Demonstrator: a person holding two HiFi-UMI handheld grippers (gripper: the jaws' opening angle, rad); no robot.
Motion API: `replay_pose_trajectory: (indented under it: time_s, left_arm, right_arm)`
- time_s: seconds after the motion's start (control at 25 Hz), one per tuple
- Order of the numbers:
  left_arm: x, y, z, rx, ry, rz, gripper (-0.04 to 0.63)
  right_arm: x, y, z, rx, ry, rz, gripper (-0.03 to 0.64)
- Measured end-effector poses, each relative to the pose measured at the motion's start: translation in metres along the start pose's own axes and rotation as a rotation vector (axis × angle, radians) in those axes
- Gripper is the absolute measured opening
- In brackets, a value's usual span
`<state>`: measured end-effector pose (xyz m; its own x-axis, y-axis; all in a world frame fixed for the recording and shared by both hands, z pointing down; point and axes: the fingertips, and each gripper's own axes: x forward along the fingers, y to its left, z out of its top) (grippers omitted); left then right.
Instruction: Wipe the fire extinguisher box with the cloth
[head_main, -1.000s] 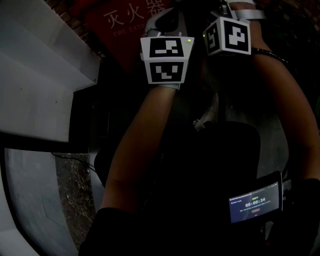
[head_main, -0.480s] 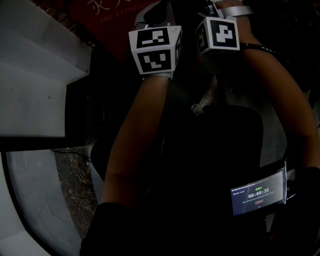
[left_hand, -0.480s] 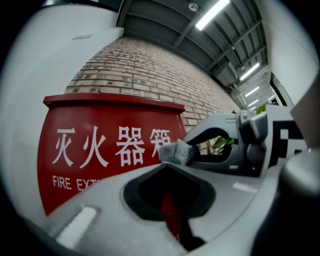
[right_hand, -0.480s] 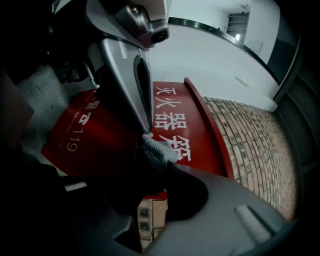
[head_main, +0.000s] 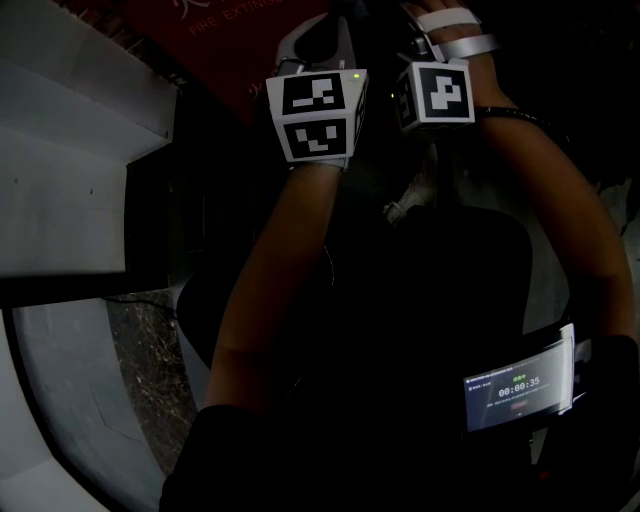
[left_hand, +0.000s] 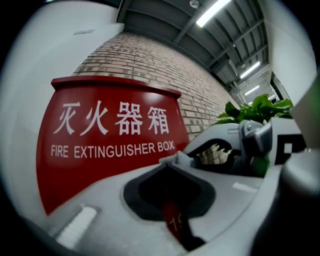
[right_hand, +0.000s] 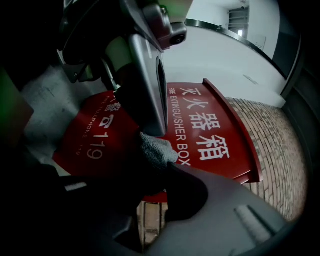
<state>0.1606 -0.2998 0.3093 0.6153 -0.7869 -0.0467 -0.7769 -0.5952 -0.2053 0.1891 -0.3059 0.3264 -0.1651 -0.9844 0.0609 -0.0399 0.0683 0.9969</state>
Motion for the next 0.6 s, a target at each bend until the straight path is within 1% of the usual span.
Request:
replay_pose_trajectory:
  time_s: [0.12, 0.32, 0.6]
  left_arm:
    - [-0.002, -0.009, -0.014, -0.028, 0.016, -0.023, 0.003]
    - [-0.002, -0.015, -0.042, -0.019, 0.028, -0.026, 0.003]
    - [-0.006, -0.019, -0.082, -0.045, 0.100, -0.041, 0.003]
  right_arm:
    - [0.000, 0.015, 0.000, 0.007, -0.005, 0.016, 0.075]
    - [0.001, 0.049, -0.003, 0.005, -0.009, 0.057, 0.075]
    - [0.004, 0.093, 0.000, 0.000, -0.014, 0.125, 0.077]
